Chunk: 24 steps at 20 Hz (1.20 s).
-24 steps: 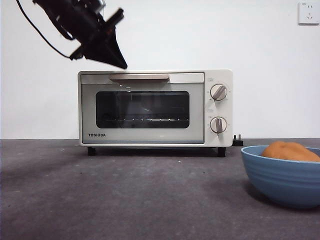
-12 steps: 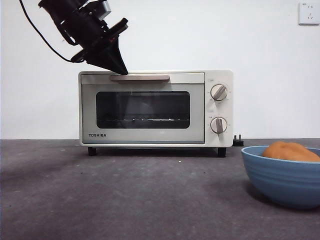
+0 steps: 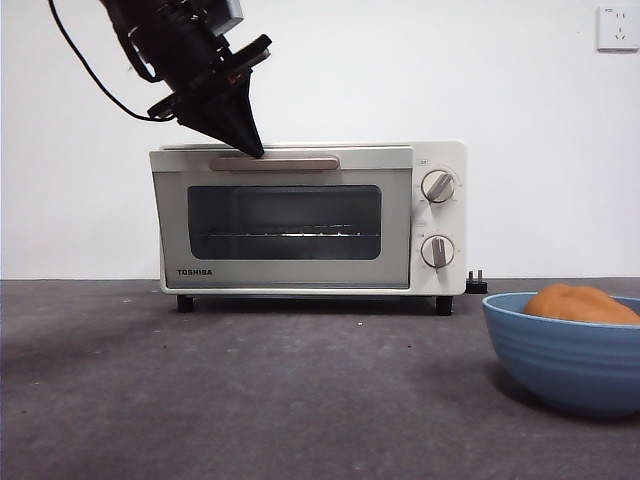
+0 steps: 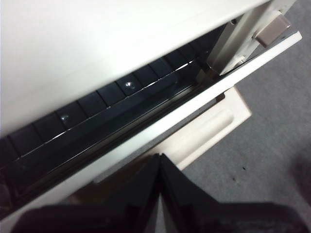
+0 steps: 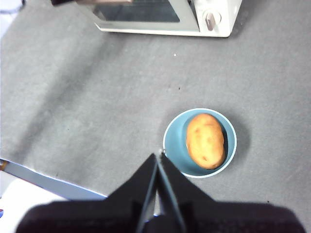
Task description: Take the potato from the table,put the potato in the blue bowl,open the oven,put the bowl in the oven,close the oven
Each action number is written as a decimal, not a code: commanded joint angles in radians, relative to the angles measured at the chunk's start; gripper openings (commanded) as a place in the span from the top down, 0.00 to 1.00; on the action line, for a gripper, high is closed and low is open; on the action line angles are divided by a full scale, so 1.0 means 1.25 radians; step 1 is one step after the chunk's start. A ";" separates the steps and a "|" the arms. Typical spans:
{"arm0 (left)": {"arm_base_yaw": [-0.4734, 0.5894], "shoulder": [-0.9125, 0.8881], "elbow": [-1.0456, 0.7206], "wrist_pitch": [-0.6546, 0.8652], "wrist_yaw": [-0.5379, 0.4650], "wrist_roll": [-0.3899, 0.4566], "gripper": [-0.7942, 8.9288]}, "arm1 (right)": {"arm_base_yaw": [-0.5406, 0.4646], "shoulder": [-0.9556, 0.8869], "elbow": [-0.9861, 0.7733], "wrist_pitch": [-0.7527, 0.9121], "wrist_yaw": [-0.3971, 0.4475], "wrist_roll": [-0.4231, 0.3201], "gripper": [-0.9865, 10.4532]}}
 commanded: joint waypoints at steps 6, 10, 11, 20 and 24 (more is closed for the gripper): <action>-0.017 -0.110 -0.325 0.182 -0.104 -0.081 0.92 | 0.001 -0.014 0.002 0.008 -0.002 0.010 0.92; -0.018 -0.150 -0.434 0.262 -0.124 -0.124 0.92 | 0.001 -0.014 0.002 0.010 -0.002 0.010 0.92; -0.018 -0.150 -0.455 0.273 -0.138 -0.128 0.92 | 0.001 -0.014 0.002 0.011 -0.002 0.010 0.92; -0.051 -0.157 -0.561 0.374 -0.182 -0.185 0.92 | 0.001 -0.014 0.002 0.022 -0.001 0.010 0.92; -0.070 -0.157 -0.561 0.346 -0.184 -0.182 0.92 | 0.001 -0.013 0.002 0.011 -0.001 0.010 0.92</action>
